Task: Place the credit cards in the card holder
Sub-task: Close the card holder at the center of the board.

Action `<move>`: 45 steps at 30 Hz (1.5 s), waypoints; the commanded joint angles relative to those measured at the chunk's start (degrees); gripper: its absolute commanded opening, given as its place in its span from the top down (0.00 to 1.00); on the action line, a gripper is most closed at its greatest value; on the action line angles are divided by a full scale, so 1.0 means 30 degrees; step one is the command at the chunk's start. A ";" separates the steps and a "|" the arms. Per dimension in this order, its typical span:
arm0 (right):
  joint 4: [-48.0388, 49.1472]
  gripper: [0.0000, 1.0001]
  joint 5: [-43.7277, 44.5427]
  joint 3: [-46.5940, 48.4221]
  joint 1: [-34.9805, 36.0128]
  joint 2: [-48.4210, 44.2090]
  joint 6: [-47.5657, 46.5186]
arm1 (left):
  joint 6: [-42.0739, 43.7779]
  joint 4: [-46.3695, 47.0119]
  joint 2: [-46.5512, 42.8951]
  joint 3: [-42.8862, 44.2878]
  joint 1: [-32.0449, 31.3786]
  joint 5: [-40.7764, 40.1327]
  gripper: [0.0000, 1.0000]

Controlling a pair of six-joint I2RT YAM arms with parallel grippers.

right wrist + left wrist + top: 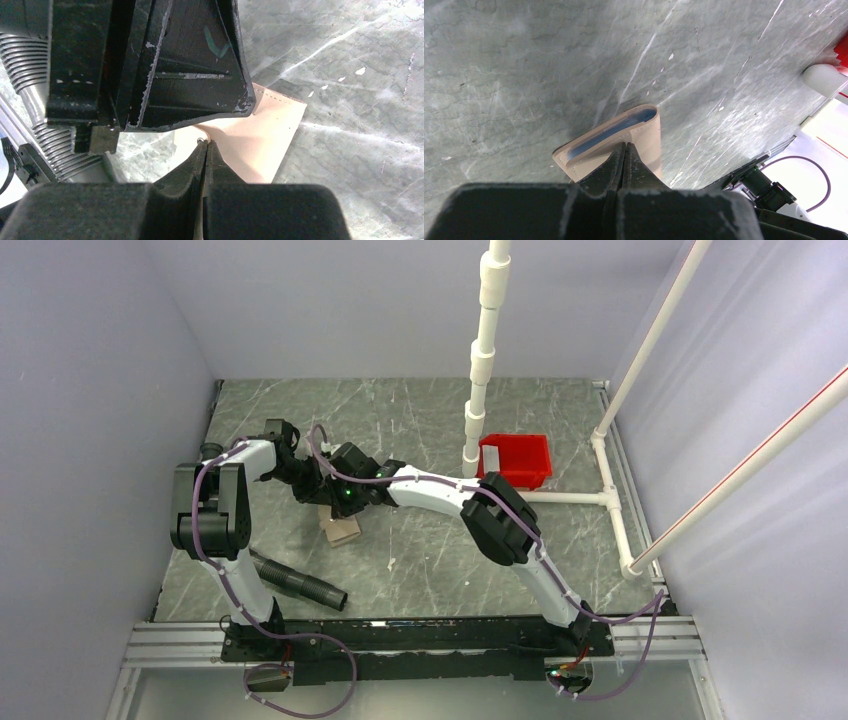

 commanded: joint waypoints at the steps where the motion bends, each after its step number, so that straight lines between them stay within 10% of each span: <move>1: 0.0082 1.00 0.0827 0.0693 0.0051 -0.1375 -0.0486 | 0.0789 -0.0163 0.0738 -0.0205 -0.0182 -0.0615 1.00; 45: -0.2721 1.00 0.1695 0.2344 0.0256 0.0681 -0.0534 | 0.0823 -0.0222 0.0715 -0.0171 -0.0178 -0.0617 1.00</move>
